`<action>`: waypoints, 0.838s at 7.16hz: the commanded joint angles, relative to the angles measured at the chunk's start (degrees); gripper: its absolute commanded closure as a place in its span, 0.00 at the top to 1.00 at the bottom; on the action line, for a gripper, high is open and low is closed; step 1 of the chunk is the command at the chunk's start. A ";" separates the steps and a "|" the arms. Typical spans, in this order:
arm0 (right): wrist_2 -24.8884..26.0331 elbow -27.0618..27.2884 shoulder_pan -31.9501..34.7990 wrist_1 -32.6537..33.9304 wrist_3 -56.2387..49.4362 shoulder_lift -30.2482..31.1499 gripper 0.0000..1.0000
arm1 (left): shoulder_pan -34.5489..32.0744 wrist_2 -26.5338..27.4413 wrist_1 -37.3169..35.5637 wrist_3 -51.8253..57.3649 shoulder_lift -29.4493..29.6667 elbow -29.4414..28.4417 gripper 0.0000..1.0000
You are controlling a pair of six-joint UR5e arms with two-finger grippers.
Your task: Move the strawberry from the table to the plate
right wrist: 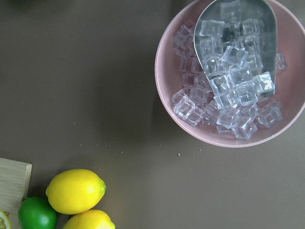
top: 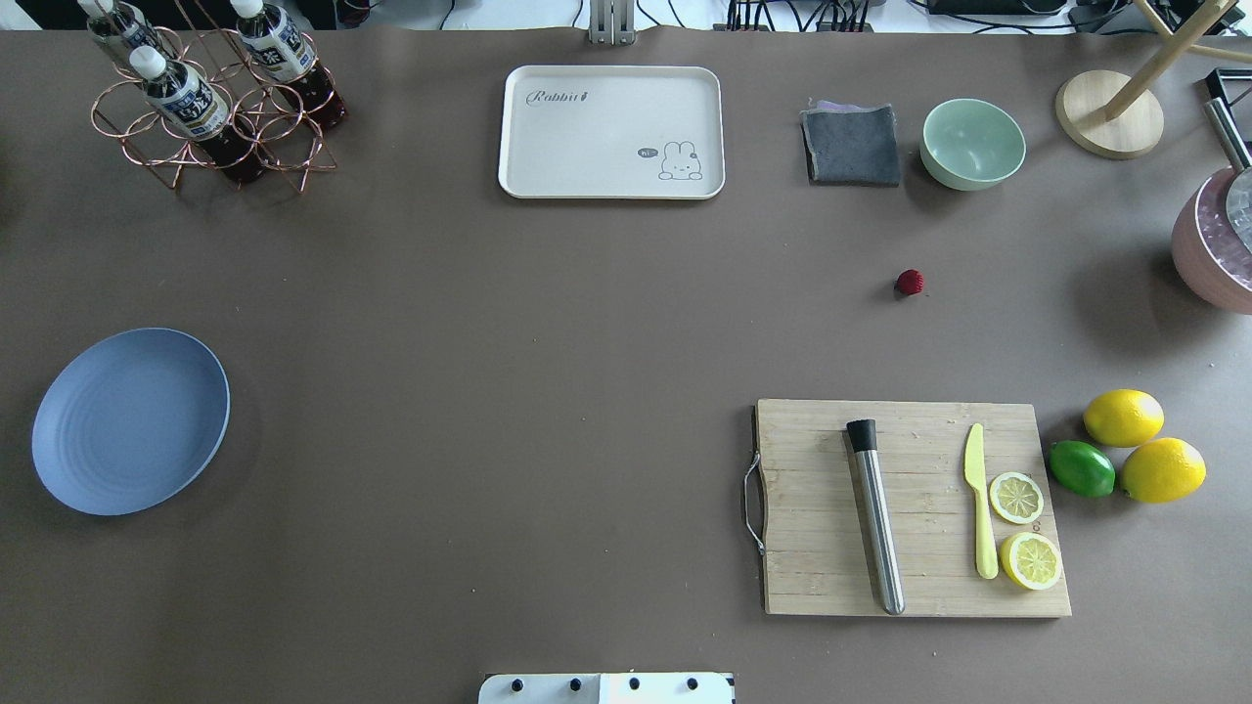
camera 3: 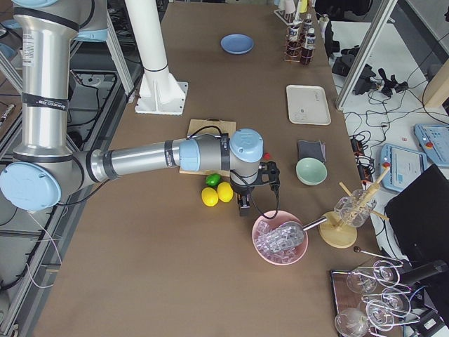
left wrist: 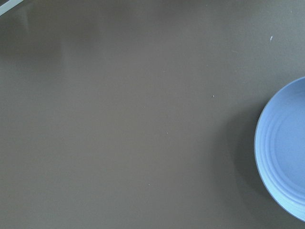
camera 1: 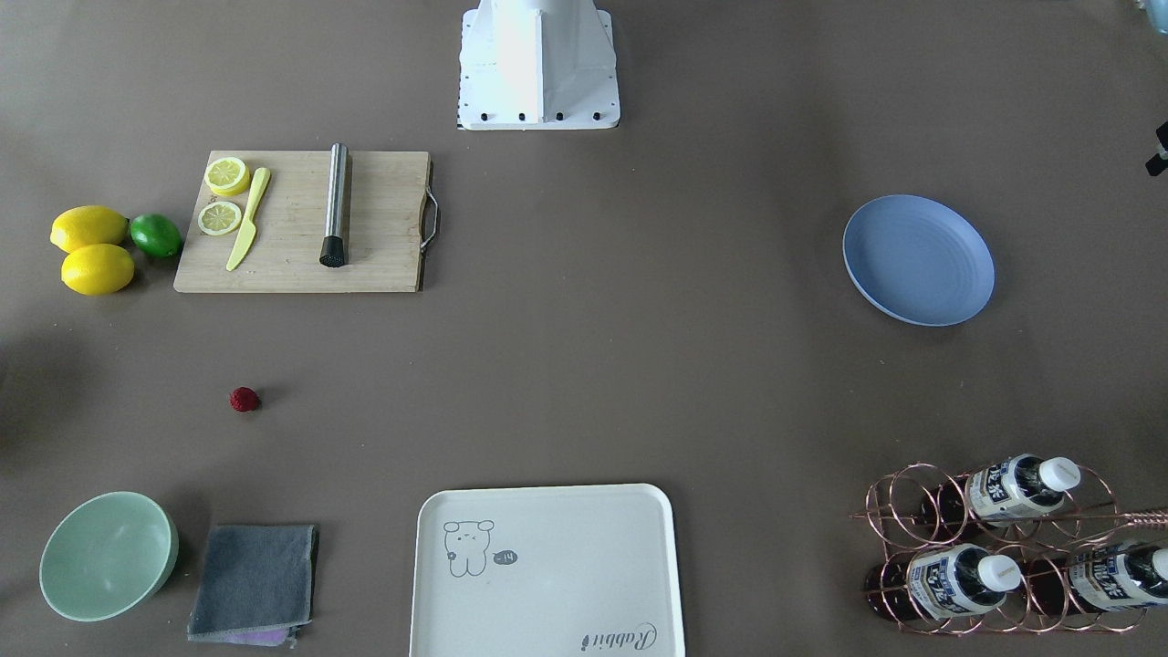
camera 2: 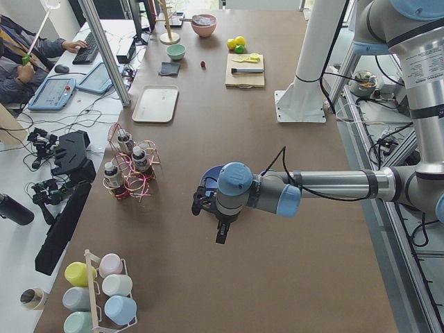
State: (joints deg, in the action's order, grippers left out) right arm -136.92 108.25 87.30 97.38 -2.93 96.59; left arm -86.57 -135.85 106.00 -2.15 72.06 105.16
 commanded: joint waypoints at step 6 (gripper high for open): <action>-3.71 0.99 -0.02 -0.09 0.55 0.79 1.00 | -1.75 0.06 -0.62 -0.14 -0.78 4.26 0.97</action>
State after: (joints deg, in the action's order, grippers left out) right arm -140.38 108.73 87.29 97.31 -2.71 97.46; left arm -87.72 -135.87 105.58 -2.14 71.56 108.66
